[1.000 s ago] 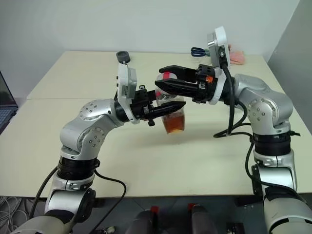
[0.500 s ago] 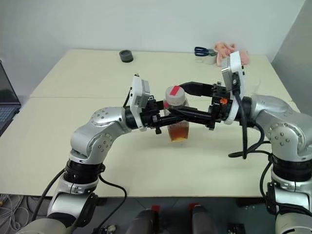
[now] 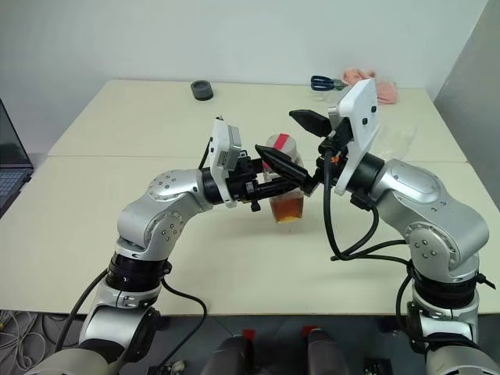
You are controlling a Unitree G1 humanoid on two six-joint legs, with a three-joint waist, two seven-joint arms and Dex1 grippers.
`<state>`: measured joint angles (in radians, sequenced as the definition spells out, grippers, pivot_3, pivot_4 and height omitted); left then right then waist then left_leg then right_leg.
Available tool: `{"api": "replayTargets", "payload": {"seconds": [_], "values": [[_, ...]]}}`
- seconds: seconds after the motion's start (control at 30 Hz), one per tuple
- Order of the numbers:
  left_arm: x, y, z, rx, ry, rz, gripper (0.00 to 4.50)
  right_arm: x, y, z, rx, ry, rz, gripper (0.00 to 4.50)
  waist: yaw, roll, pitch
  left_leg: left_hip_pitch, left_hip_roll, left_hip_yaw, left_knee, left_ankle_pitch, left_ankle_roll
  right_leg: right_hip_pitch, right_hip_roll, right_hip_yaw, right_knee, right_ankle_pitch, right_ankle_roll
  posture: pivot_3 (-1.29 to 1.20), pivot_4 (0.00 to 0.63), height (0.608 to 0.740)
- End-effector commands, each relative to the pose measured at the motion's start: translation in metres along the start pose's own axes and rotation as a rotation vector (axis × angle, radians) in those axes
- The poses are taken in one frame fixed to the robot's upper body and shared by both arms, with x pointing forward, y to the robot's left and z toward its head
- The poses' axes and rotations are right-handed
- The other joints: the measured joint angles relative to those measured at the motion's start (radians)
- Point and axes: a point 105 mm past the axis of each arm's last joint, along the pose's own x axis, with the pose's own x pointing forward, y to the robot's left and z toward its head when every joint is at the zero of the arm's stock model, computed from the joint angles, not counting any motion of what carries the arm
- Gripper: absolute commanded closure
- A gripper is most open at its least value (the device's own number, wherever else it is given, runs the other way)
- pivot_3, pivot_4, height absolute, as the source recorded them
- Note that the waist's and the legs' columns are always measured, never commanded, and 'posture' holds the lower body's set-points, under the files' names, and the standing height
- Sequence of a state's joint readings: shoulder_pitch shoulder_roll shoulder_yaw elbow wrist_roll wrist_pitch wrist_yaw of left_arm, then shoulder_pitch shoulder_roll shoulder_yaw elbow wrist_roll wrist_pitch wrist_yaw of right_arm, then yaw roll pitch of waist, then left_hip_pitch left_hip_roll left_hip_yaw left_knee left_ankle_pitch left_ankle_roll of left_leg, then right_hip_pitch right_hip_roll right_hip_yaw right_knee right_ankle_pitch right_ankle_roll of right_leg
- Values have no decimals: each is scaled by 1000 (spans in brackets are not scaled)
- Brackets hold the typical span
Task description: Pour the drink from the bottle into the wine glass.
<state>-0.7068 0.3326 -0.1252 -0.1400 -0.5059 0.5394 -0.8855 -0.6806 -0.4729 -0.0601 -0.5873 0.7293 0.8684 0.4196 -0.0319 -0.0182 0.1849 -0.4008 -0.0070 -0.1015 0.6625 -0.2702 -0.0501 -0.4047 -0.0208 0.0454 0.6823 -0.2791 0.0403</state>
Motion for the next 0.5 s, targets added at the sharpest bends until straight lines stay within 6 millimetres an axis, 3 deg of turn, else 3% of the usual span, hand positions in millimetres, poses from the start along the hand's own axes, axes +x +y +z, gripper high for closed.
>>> {"api": "replayTargets", "payload": {"seconds": [0.03,0.3,0.5], "values": [[2,-2,18,60,-45,-16,2523,0,2,10,-53,-45,-19,19,0,0,0,0,0,0,0,0,0,0,0,0,0,0,0,0,150,740],[1,-3,18,63,-39,-18,2523,-13,-19,14,-14,-59,-102,19,0,0,0,0,0,0,0,0,0,0,1,0,0,0,0,0,150,740],[1,-1,18,62,-38,-17,2523,-19,-17,15,-5,-58,-79,19,0,0,0,0,0,0,0,0,0,0,1,0,0,0,0,0,150,740]]}}
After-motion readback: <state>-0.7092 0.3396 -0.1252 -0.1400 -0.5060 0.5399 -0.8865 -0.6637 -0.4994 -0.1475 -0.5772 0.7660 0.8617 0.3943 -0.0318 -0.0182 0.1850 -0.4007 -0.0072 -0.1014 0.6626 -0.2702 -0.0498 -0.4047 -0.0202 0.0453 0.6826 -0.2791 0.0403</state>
